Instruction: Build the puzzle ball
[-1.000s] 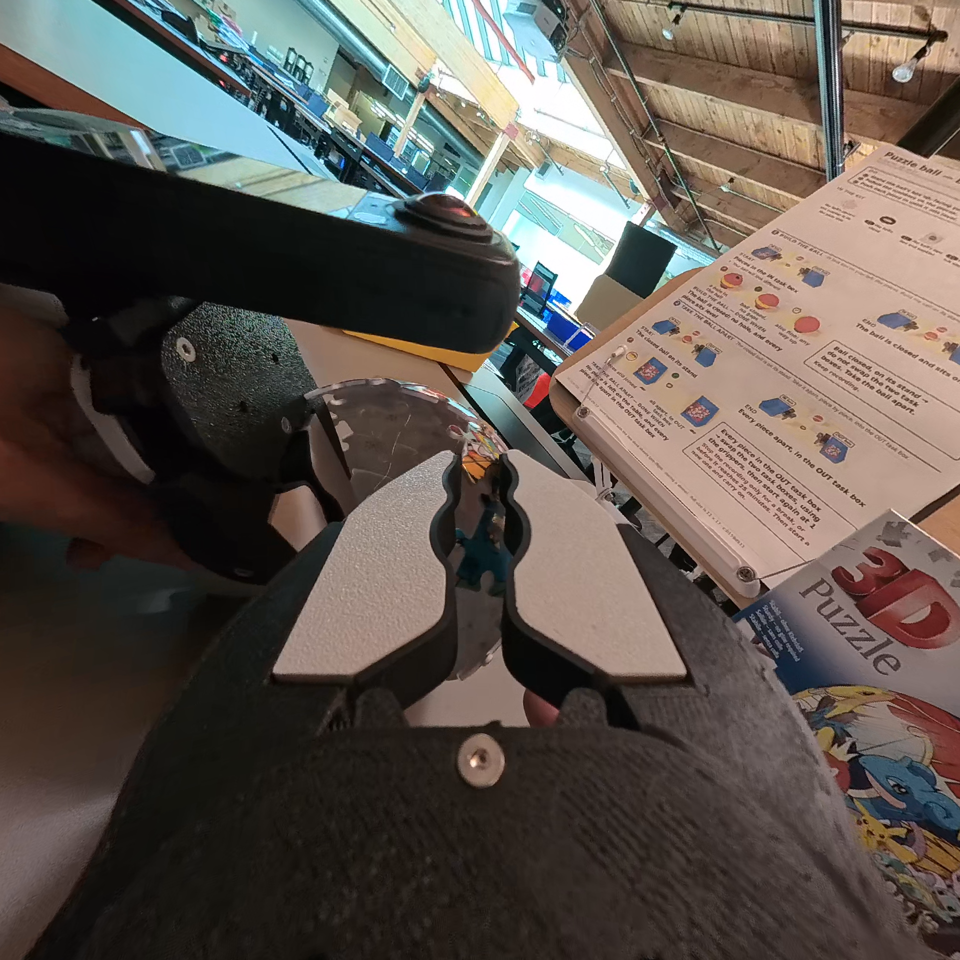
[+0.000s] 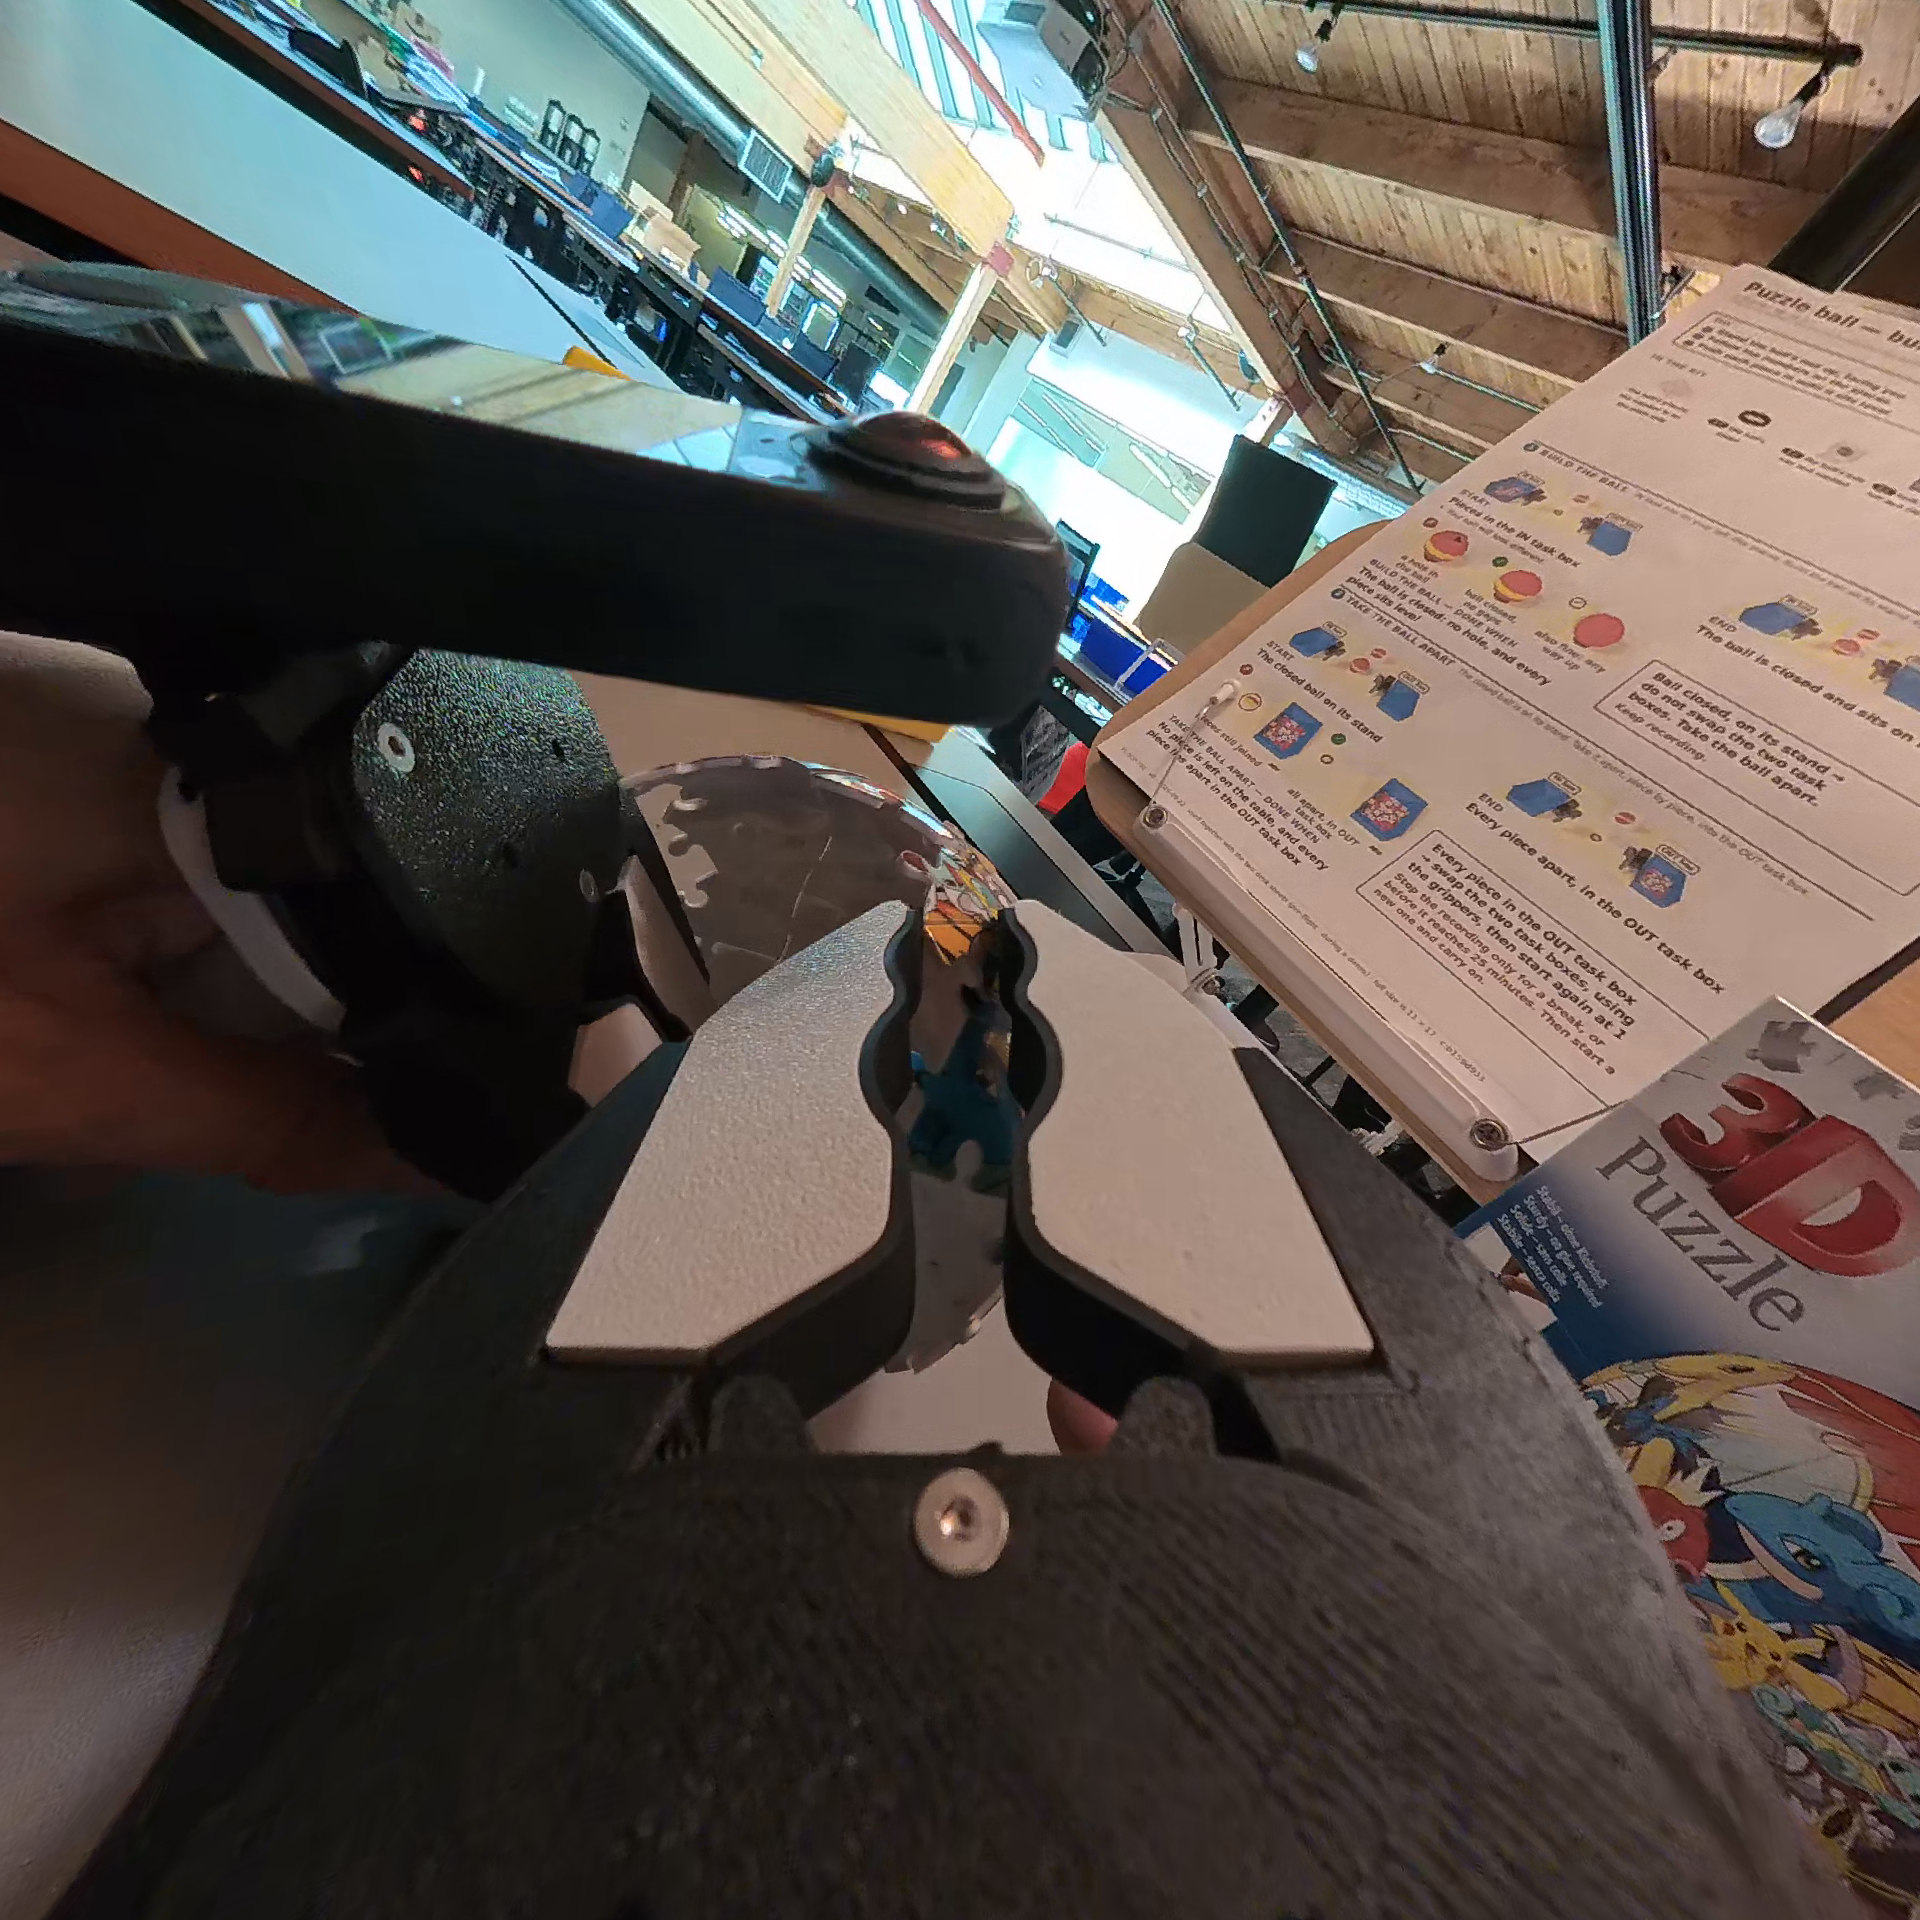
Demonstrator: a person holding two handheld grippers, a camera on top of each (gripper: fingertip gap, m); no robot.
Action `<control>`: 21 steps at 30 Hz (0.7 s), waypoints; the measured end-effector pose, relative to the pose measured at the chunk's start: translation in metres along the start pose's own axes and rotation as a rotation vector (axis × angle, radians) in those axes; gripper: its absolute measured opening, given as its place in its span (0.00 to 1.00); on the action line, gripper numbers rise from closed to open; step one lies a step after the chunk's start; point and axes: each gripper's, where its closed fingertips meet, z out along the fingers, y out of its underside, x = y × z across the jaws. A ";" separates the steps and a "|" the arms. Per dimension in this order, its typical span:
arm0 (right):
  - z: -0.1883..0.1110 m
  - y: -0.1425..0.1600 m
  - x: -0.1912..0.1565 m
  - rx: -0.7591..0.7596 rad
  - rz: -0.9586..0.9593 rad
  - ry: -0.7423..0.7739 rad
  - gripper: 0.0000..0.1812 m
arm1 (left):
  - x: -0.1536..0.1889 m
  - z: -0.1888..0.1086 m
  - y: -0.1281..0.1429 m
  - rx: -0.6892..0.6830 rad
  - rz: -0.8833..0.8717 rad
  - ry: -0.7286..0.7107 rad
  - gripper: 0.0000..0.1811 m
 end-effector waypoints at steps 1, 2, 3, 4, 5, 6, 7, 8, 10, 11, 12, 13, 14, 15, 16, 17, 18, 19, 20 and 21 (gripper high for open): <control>0.000 0.000 0.000 -0.001 -0.002 0.000 0.08 | 0.000 0.000 0.000 0.006 0.001 0.008 0.00; 0.000 0.000 0.000 -0.001 -0.003 0.002 0.08 | 0.000 0.000 -0.001 0.016 0.003 0.006 0.00; 0.000 0.000 0.000 -0.001 0.000 0.002 0.08 | 0.000 -0.001 -0.002 0.023 0.007 0.001 0.00; 0.000 0.001 0.001 0.000 0.003 0.003 0.08 | -0.001 0.000 -0.003 0.027 0.015 -0.006 0.00; 0.000 0.001 0.001 0.000 0.004 0.004 0.08 | -0.002 0.000 -0.004 0.027 0.022 -0.018 0.00; 0.000 0.001 0.001 -0.001 0.005 0.005 0.08 | -0.002 0.001 -0.004 0.022 0.026 -0.029 0.00; 0.000 0.001 0.002 -0.001 0.008 0.008 0.08 | -0.003 0.001 -0.004 0.021 0.029 -0.037 0.00; 0.000 0.001 0.002 -0.002 0.010 0.010 0.08 | -0.003 0.002 -0.004 0.019 0.035 -0.044 0.00; 0.000 0.002 0.003 -0.002 0.014 0.015 0.08 | -0.003 0.002 -0.004 0.009 0.048 -0.048 0.00; 0.000 0.002 0.004 -0.002 0.018 0.015 0.08 | -0.003 0.003 -0.005 0.009 0.050 -0.047 0.00; 0.000 0.002 0.004 0.000 0.020 0.015 0.08 | -0.003 0.003 -0.005 0.009 0.047 -0.044 0.00; 0.000 0.002 0.004 -0.001 0.018 0.014 0.08 | -0.003 0.003 -0.005 0.006 0.042 -0.040 0.00; 0.001 0.002 0.004 -0.002 0.015 0.015 0.08 | -0.002 0.004 -0.005 0.004 0.040 -0.034 0.00; 0.001 0.002 0.004 -0.003 0.016 0.015 0.08 | -0.002 0.004 -0.005 0.004 0.041 -0.029 0.00; 0.001 0.002 0.004 -0.003 0.018 0.015 0.08 | -0.002 0.004 -0.005 0.002 0.040 -0.027 0.00; 0.001 0.003 0.004 -0.005 0.015 0.016 0.08 | -0.002 0.004 -0.004 -0.002 0.041 -0.026 0.00; 0.002 0.004 0.004 -0.009 0.012 0.017 0.08 | -0.002 0.004 -0.004 -0.006 0.043 -0.027 0.00; 0.002 0.004 0.004 -0.009 0.011 0.018 0.08 | -0.002 0.004 -0.004 -0.008 0.044 -0.028 0.00; 0.002 0.004 0.004 -0.008 0.011 0.017 0.08 | -0.002 0.004 -0.004 -0.007 0.043 -0.030 0.00; 0.002 0.003 0.004 -0.006 0.010 0.017 0.08 | -0.002 0.004 -0.004 -0.004 0.038 -0.028 0.00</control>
